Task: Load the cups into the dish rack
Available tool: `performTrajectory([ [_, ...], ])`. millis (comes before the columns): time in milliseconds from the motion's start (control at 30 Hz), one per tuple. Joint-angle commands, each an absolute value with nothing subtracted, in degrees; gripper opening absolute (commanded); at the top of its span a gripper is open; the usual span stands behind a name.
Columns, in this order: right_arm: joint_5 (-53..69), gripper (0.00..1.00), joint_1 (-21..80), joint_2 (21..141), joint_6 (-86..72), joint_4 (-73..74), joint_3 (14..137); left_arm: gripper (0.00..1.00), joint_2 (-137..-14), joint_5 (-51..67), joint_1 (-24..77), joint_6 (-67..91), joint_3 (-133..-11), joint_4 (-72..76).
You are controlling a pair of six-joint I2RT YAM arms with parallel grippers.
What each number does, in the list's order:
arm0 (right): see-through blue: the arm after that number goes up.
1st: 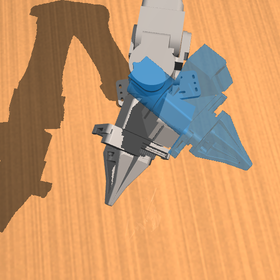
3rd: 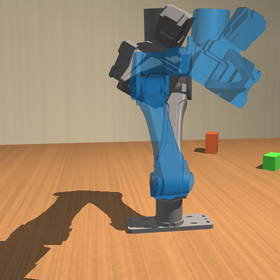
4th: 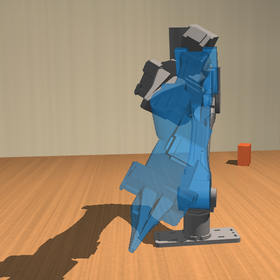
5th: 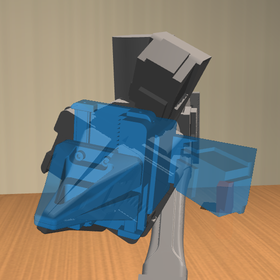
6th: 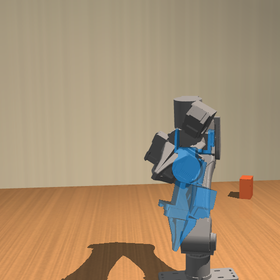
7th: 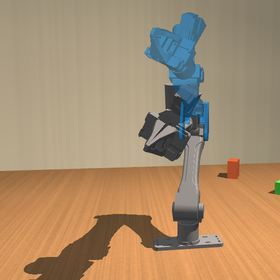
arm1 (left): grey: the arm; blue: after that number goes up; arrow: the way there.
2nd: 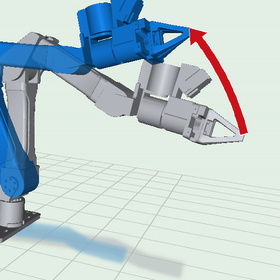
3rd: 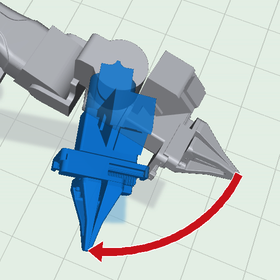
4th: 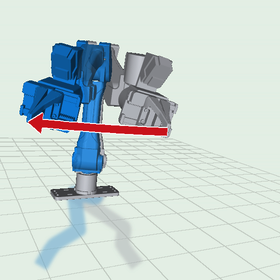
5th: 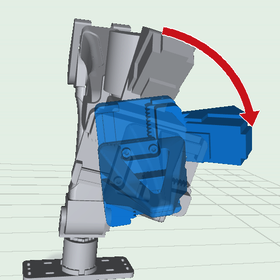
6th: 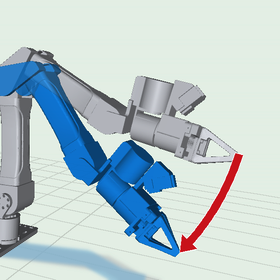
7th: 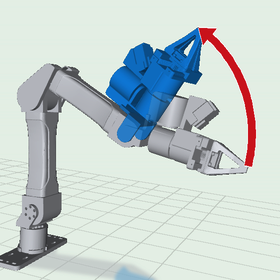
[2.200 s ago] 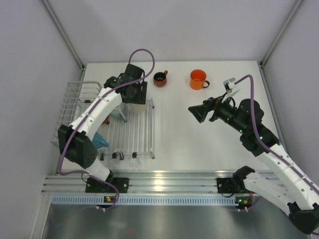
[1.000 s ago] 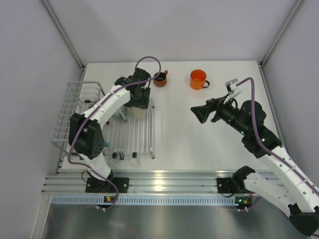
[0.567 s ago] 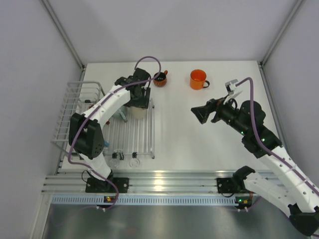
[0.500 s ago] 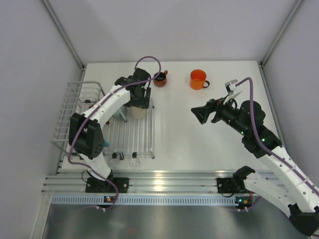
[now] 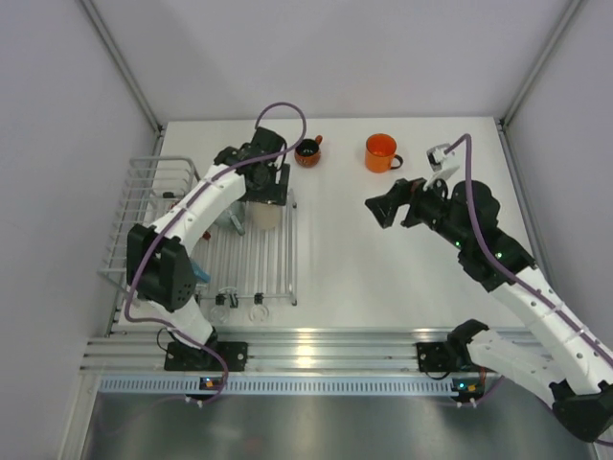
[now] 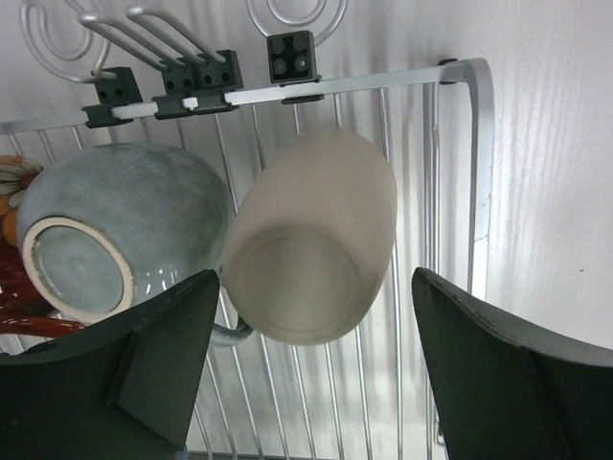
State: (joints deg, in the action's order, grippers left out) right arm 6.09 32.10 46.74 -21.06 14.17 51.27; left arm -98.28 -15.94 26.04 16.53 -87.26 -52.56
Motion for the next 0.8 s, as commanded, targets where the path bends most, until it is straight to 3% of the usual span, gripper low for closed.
performTrajectory([
  [0, 0.2, 0.99, 31.4, 51.2, -21.6, 16.2, 58.2, 0.88, -91.8, -16.0, 26.1, 16.3, -91.1, -51.1],
  [433, -3.9, 0.92, 17.8, 76.8, -35.6, 27.1, 75.9, 0.86, -72.4, -5.6, 26.0, 16.9, -86.7, -44.6],
  [633, -14.7, 0.89, 15.6, 86.1, -39.7, 30.2, 82.2, 0.86, -65.5, -2.1, 26.1, 19.6, -81.5, -44.0],
  [767, -19.2, 0.88, 14.3, 92.4, -53.7, 39.4, 89.5, 0.86, -60.4, -0.6, 26.0, 20.5, -78.2, -44.1],
])
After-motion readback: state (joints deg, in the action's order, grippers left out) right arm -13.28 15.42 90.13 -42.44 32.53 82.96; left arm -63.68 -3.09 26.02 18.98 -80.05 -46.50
